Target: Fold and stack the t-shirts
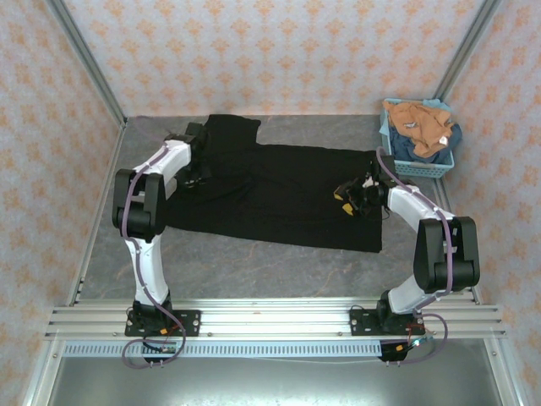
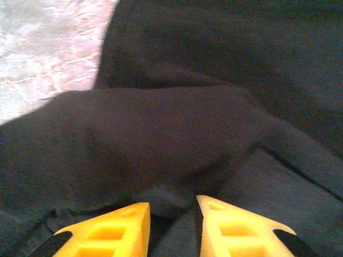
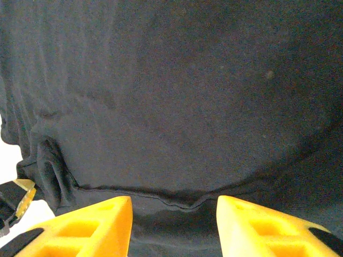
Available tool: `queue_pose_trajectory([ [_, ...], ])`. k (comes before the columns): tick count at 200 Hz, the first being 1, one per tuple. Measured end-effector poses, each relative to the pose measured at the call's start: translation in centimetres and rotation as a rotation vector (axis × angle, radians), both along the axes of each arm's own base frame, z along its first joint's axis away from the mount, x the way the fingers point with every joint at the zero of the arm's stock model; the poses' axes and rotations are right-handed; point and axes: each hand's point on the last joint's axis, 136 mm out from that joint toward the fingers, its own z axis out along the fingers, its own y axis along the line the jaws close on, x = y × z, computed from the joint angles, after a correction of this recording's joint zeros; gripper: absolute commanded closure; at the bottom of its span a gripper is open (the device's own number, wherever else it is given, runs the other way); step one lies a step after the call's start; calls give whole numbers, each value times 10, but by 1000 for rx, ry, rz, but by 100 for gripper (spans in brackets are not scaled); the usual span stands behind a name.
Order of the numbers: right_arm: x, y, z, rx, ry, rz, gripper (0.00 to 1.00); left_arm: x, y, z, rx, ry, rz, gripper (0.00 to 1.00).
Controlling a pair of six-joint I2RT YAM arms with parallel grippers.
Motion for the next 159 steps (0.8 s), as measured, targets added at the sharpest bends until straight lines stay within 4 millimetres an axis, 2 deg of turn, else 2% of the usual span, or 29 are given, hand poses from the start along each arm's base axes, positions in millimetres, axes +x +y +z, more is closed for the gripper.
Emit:
queue_pose_trajectory([
  [17, -2, 0, -2, 0, 6, 0, 54, 6, 5, 0, -23, -23, 17, 71],
  [35, -2, 0, -2, 0, 6, 0, 54, 12, 0, 1, -53, -44, 9, 69],
  [65, -2, 0, -2, 0, 6, 0, 55, 24, -12, 0, -93, -70, -17, 53],
  [73, -2, 0, -2, 0, 7, 0, 54, 26, -14, -2, -104, -71, -24, 51],
  [127, -2, 0, -2, 0, 8, 0, 55, 47, -20, 1, -126, -89, -32, 53],
  [159, -2, 0, -2, 0, 8, 0, 55, 44, -24, -2, -124, -65, -39, 55],
])
